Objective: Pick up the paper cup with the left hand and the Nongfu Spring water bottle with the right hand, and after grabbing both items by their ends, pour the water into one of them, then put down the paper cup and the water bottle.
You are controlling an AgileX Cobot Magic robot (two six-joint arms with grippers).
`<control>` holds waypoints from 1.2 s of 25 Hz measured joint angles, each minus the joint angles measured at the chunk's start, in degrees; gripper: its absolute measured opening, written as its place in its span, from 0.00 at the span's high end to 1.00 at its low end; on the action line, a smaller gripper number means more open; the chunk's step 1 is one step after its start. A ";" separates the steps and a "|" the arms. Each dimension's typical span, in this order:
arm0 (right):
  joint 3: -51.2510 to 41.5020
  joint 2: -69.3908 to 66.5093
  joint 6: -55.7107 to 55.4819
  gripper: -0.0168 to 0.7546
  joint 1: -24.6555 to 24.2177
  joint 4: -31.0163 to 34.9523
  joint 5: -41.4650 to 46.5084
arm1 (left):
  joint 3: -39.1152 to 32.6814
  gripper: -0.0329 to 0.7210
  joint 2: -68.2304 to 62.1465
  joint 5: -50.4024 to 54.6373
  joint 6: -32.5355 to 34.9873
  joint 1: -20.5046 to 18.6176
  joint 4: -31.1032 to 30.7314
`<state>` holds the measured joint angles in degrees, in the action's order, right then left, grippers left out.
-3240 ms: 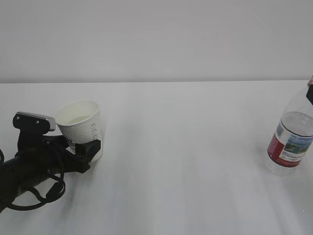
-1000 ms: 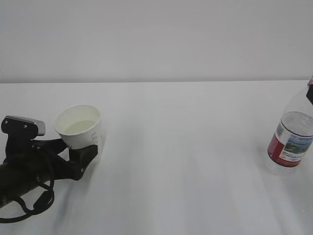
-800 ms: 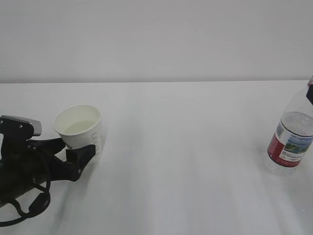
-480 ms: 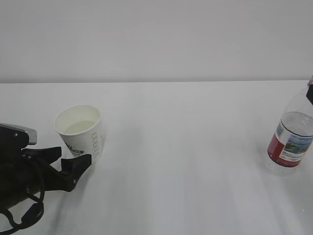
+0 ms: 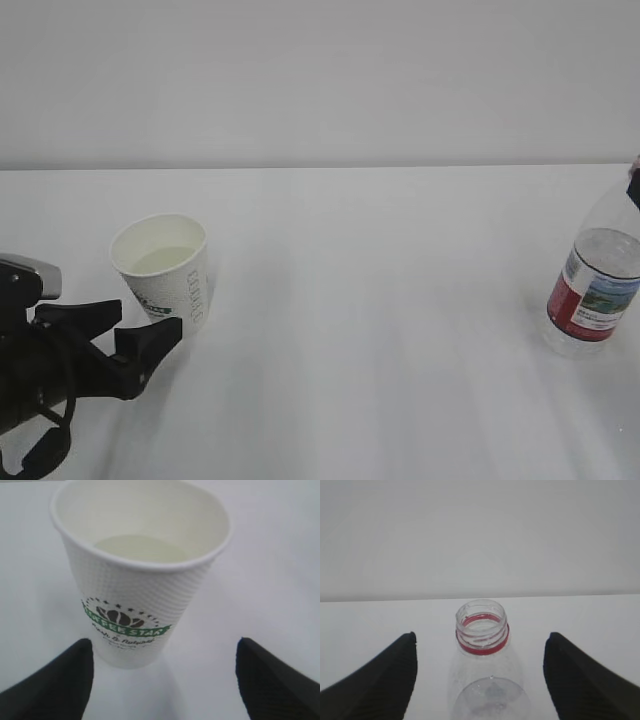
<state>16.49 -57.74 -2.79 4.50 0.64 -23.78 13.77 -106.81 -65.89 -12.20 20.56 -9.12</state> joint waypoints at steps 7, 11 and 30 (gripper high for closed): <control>0.00 0.00 0.00 0.21 0.00 0.45 -1.92 | -3.42 0.10 5.36 0.00 -0.04 0.00 0.00; 1.31 0.00 0.00 0.21 0.00 0.45 -0.96 | -3.95 0.11 8.60 0.00 -0.04 0.00 0.00; 11.95 0.00 0.46 0.21 0.00 0.45 5.69 | -3.95 0.35 16.54 0.00 -0.04 0.00 -0.17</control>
<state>28.45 -57.74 -2.33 4.50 1.09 -18.09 9.82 -90.27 -65.89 -12.24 20.56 -9.29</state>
